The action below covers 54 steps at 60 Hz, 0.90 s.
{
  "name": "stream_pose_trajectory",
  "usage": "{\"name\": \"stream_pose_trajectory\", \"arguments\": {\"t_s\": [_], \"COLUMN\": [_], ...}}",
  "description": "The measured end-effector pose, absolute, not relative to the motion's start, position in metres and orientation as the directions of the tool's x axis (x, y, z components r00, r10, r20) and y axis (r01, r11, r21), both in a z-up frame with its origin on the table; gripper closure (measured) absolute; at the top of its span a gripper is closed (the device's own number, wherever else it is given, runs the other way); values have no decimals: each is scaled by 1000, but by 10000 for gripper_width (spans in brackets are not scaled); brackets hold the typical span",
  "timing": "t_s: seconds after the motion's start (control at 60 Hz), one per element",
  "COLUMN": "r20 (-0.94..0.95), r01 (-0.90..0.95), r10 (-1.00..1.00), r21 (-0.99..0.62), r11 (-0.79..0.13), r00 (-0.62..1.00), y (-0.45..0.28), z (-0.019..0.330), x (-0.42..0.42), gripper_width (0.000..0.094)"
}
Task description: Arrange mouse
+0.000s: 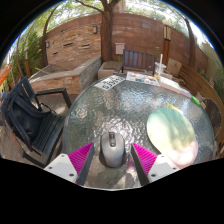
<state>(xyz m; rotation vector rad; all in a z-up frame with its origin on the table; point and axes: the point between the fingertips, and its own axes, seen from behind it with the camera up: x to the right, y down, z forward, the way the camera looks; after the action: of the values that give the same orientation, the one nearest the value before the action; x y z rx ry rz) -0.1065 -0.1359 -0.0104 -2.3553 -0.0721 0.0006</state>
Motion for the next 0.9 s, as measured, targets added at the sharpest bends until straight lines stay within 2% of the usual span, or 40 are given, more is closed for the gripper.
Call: {"name": "stream_pose_trajectory", "arguments": {"t_s": [0.1, 0.383, 0.483, 0.617, 0.717, 0.783, 0.85, 0.9], "r20": [24, 5, -30, -58, -86, -79, -58, -56], "r01": [54, 89, 81, 38, -24, -39, -45, -59], "r10": [51, 119, 157, 174, 115, 62, 5, -24], "r21": [-696, -696, -754, -864, -889, -873, -832, -788], "r11": [-716, -713, -652, -503, -457, -486, -554, -613], "r00": [998, 993, 987, 983, 990, 995, 998, 998], "y": [-132, -129, -116, -79, -59, -53, -50, -61], "z": [-18, -6, 43, 150, 189, 175, 135, 89], "x": [-106, -116, -127, -110, -54, -6, 37, 66], "gripper_width": [411, 559, 573, 574, 573, 572, 576, 571]}}
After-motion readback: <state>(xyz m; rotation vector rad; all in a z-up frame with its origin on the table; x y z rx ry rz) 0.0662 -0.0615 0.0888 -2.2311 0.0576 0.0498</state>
